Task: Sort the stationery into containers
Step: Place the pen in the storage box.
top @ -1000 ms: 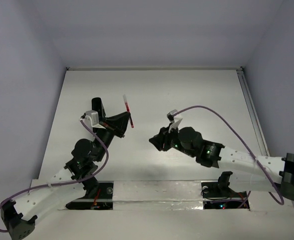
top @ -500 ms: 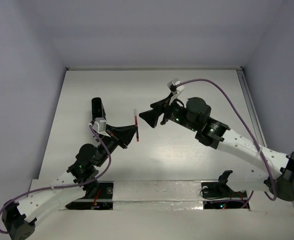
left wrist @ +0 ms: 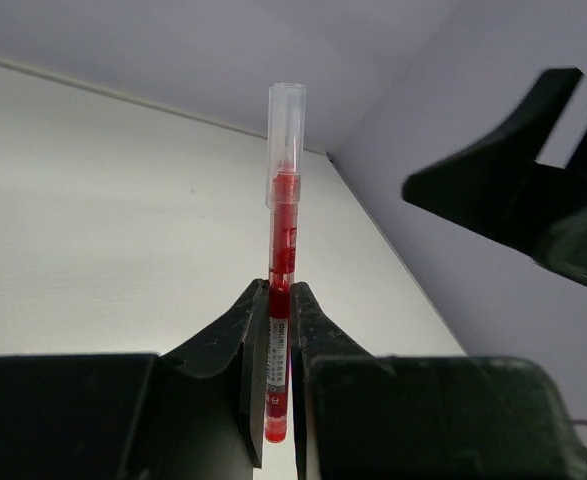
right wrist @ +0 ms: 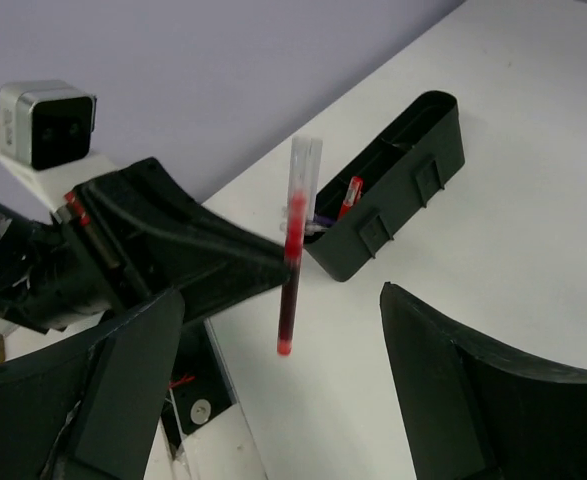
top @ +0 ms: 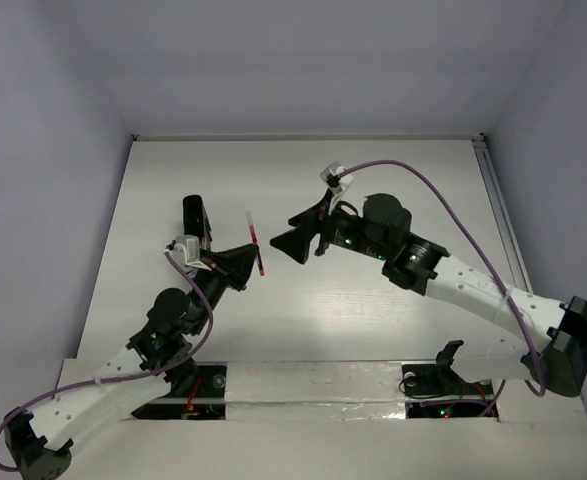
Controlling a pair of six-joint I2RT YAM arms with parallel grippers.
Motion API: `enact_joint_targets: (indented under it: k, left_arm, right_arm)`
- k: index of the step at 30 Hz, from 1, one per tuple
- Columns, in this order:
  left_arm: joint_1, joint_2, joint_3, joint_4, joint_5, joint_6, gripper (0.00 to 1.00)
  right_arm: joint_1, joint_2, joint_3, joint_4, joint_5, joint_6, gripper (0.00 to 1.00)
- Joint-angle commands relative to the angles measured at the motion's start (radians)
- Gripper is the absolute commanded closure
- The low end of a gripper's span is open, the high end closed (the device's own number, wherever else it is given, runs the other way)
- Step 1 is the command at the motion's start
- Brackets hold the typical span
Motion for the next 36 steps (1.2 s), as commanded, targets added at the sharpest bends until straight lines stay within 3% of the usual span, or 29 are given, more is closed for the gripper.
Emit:
enact_joint_targets:
  k: [1, 10, 12, 17, 21, 29, 36]
  left_arm:
    - [0.003, -0.001, 0.073, -0.027, -0.143, 0.047, 1.0]
    - [0.003, -0.067, 0.016, -0.03, 0.018, 0.007, 1.0]
    - [0.003, -0.085, 0.016, -0.038, 0.045, 0.007, 1.0]
    - [0.003, -0.113, 0.016, -0.049, 0.09, 0.005, 1.0]
    - [0.003, -0.102, 0.015, -0.053, 0.108, 0.005, 1.0]
    - [0.003, -0.11, 0.01, -0.059, 0.122, 0.013, 1.0]
    - [0.003, -0.084, 0.007, -0.03, 0.161, 0.024, 1.0]
  right_arm:
    - [-0.007, -0.066, -0.031, 0.082, -0.019, -0.006, 0.15]
    - [-0.018, 0.083, 0.069, 0.045, -0.168, -0.003, 0.16]
    - [-0.018, 0.109, 0.084, 0.062, -0.203, 0.022, 0.25]
    - [-0.018, 0.175, 0.092, 0.108, -0.268, 0.069, 0.32]
    - [-0.018, 0.191, 0.095, 0.132, -0.286, 0.086, 0.43]
    - [-0.018, 0.148, 0.053, 0.178, -0.263, 0.089, 0.45]
    - [-0.018, 0.172, 0.072, 0.189, -0.28, 0.099, 0.63]
